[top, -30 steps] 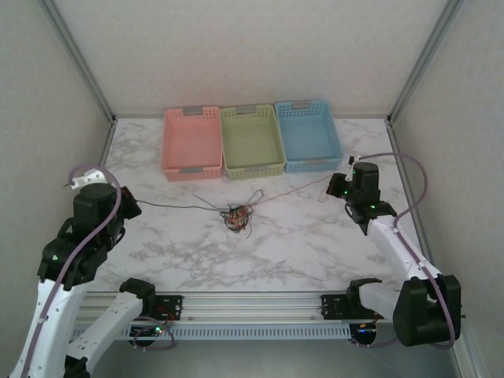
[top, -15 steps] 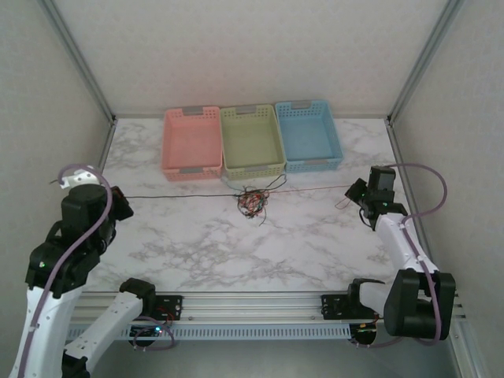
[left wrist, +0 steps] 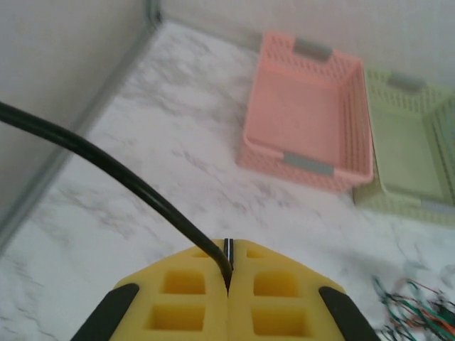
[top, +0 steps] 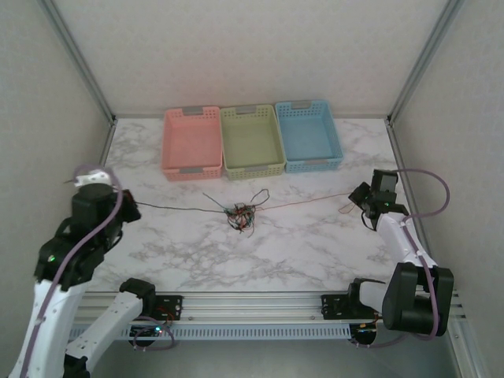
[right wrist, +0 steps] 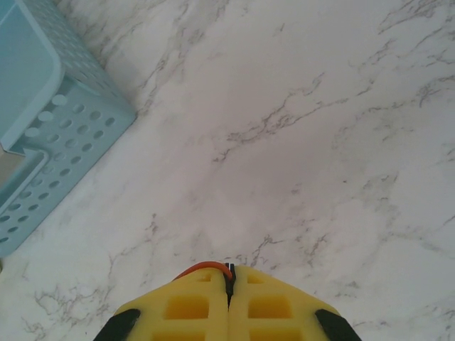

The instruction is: Untangle the cables

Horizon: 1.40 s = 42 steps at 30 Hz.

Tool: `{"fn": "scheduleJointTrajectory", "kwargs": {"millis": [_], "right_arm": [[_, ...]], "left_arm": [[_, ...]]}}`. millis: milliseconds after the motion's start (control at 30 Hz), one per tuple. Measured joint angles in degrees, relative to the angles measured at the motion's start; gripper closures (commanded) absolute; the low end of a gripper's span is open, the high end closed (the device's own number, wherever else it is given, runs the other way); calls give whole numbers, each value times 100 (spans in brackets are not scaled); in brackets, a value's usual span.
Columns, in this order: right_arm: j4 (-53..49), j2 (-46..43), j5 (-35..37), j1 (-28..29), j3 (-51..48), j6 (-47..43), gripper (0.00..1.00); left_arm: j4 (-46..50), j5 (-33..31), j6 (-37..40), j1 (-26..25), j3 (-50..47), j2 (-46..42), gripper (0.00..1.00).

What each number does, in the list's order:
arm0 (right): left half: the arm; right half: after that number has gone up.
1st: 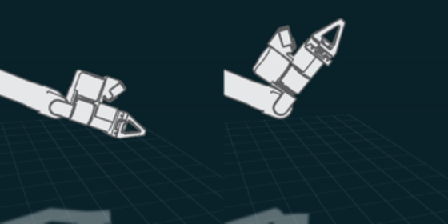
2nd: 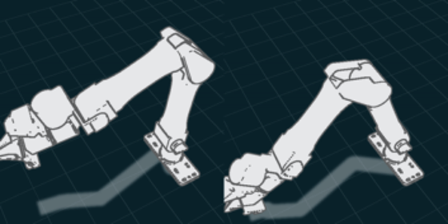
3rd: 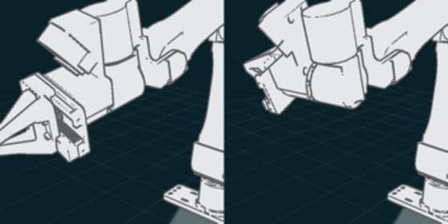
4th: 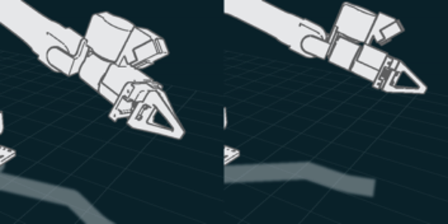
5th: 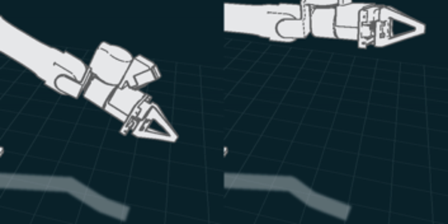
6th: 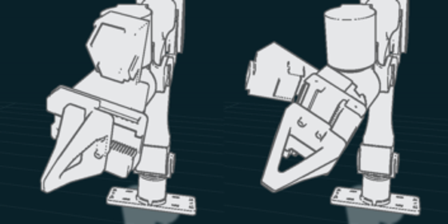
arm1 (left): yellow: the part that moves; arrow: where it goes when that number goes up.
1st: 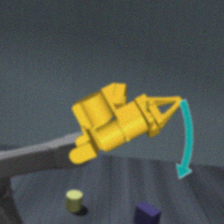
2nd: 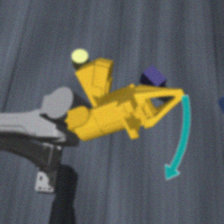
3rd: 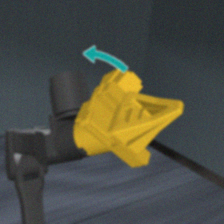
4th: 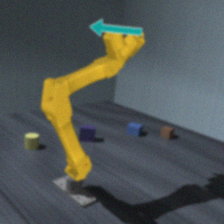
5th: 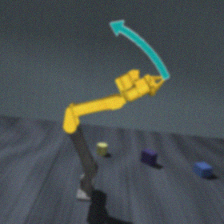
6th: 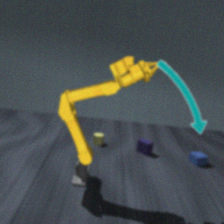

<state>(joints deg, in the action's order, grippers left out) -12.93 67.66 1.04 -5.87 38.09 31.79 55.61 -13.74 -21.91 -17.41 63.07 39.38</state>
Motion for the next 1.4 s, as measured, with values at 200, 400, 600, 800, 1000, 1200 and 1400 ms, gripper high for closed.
{"fn": "scheduleJointTrajectory", "kwargs": {"millis": [200,400,600,800,1000,1200,1400], "right_arm": [[-92,4,-262,339,7,-166,95],[-361,-61,-367,986,22,-483,57],[-798,-409,-365,1480,136,-743,43],[-968,-732,-667,1727,205,-850,43],[-730,-420,-1108,2575,284,-693,47],[-149,815,-1204,3386,625,-240,53],[28,2081,-1327,4197,1499,-44,58]], "left_arm": [[-417,1172,-323,0,-885,761,85],[-623,1307,-507,0,-883,804,27],[-669,1320,-682,0,-883,708,15],[-1318,1799,-907,-417,-1012,640,22],[-2170,1932,-1093,-1950,-1158,1517,28],[-2911,1969,-1224,-2677,-1296,2245,19],[-3578,2085,-1266,-2868,-1515,2557,14]]}}
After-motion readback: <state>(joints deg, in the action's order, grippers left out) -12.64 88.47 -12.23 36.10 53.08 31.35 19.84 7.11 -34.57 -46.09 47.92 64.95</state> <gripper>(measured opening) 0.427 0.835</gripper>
